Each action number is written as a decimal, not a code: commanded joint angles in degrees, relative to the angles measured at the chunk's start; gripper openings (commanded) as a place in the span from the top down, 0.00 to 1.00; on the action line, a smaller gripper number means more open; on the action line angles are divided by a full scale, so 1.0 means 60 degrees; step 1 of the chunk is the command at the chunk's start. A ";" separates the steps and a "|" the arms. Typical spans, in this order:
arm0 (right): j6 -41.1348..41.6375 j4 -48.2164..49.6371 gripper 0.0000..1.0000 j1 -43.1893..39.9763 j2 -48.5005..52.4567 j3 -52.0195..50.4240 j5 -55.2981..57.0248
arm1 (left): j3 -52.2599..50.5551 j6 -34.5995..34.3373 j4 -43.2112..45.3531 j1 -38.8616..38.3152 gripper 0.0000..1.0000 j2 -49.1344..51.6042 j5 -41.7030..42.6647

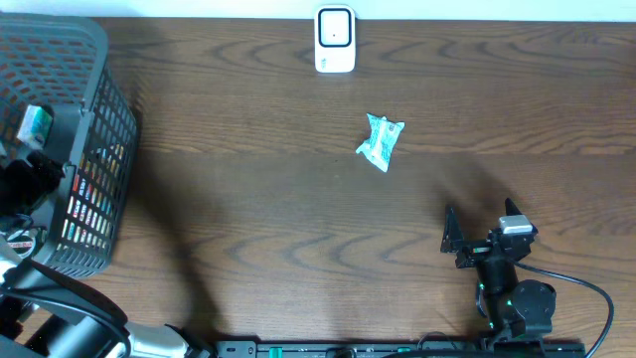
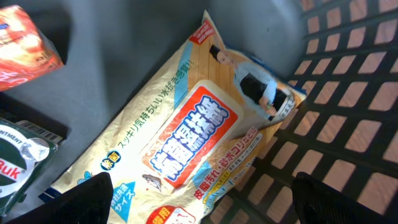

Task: Scan the item barcode
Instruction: 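Reach into the basket and grasp the yellow-and-red wipes bag, then carry the yellow bag to the scanner and drop it beside the green pack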

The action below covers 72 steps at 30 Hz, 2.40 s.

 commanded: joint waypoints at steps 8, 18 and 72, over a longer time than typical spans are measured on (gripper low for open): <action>-0.0142 -0.0040 0.01 0.0076 -0.0033 -0.0015 0.0076 | -0.1086 0.1249 0.0233 -0.0138 0.10 0.0466 -0.0925; -0.0142 -0.0040 0.01 0.0076 -0.0033 -0.0015 0.0076 | -0.1599 0.2568 0.0222 -0.0204 0.01 0.0892 -0.0302; -0.0142 -0.0040 0.01 0.0076 -0.0033 -0.0015 0.0076 | -0.0051 -0.7082 0.5574 -0.1395 0.93 -0.4109 0.4309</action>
